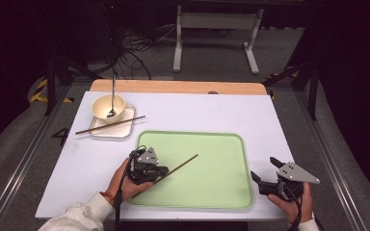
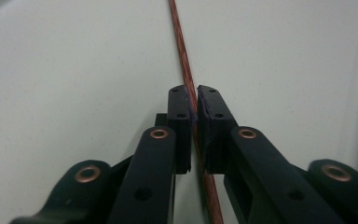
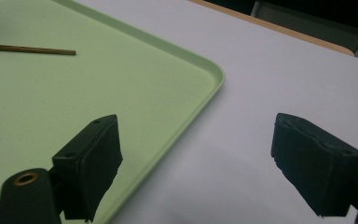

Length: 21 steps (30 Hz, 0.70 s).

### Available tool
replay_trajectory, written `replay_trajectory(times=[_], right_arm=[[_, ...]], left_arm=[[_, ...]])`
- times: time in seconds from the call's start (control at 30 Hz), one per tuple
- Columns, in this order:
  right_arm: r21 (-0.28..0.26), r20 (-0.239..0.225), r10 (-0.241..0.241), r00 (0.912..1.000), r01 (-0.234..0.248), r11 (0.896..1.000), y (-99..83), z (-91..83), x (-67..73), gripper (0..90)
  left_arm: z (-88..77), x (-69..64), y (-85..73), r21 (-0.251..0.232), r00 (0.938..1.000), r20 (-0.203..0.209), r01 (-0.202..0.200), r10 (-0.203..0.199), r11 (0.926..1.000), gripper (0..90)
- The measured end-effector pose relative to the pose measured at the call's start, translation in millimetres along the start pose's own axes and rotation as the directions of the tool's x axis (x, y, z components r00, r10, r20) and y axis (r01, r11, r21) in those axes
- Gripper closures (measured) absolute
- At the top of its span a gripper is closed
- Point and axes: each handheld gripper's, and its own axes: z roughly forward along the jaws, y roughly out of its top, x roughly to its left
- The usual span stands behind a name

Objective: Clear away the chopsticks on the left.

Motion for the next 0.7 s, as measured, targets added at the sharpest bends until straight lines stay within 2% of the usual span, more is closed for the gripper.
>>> replay_trajectory(times=[0.1,0.13,0.23,0.27,0.4,0.47,0.53,0.57,0.63,0.7], right_arm=[[0.0,0.005,0.002,1.0,-0.002,1.0,-0.8,-1.5,-0.4,16.2],[0.0,0.005,0.002,1.0,-0.002,1.0,-0.8,-1.5,-0.4,16.2],[0.002,0.011,0.005,0.9999,-0.005,1.0,-2.0,-3.4,-0.1,16.3],[0.003,0.011,0.004,0.9999,-0.004,1.0,-2.6,-4.0,0.0,16.3],[0.008,0.019,0.012,0.9997,-0.012,1.0,-5.8,-7.9,0.5,16.5],[0.013,0.026,0.013,0.9996,-0.013,1.0,-7.7,-10.5,0.5,16.5],[0.015,0.032,0.018,0.9993,-0.018,1.0,-9.4,-12.7,0.0,16.5],[0.016,0.035,0.022,0.9992,-0.022,1.0,-10.1,-13.9,-0.1,16.6],[0.016,0.04,0.024,0.9989,-0.025,1.0,-11.0,-15.9,-0.4,16.6],[0.015,0.042,0.025,0.9988,-0.026,1.0,-12.0,-17.1,-0.6,16.6]], left_arm=[[0.8,1.4,7.6,-0.018,0.999,0.012,-0.043,0.043,0.9989,90.0],[0.8,1.4,7.6,-0.018,0.999,0.012,-0.043,0.043,0.9989,90.0],[5.6,1.2,19.0,-0.031,0.9938,0.021,-0.109,0.109,0.9936,90.0],[8.2,0.3,21.5,-0.037,0.9918,0.036,-0.122,0.123,0.9919,90.0],[21.0,-4.9,29.2,0.017,0.979,0.027,-0.202,0.202,0.9792,89.0],[27.6,-7.8,32.1,0.026,0.9749,0.049,-0.218,0.217,0.9755,88.8],[33.9,-11.7,35.3,0.058,0.9661,0.034,-0.257,0.256,0.9646,89.7],[37.0,-13.1,36.5,0.075,0.9638,0.025,-0.266,0.265,0.9609,89.9],[42.1,-12.9,38.0,0.092,0.9613,0.02,-0.276,0.275,0.9568,90.0],[44.1,-11.1,39.0,0.091,0.9633,0.014,-0.268,0.268,0.959,90.0]])
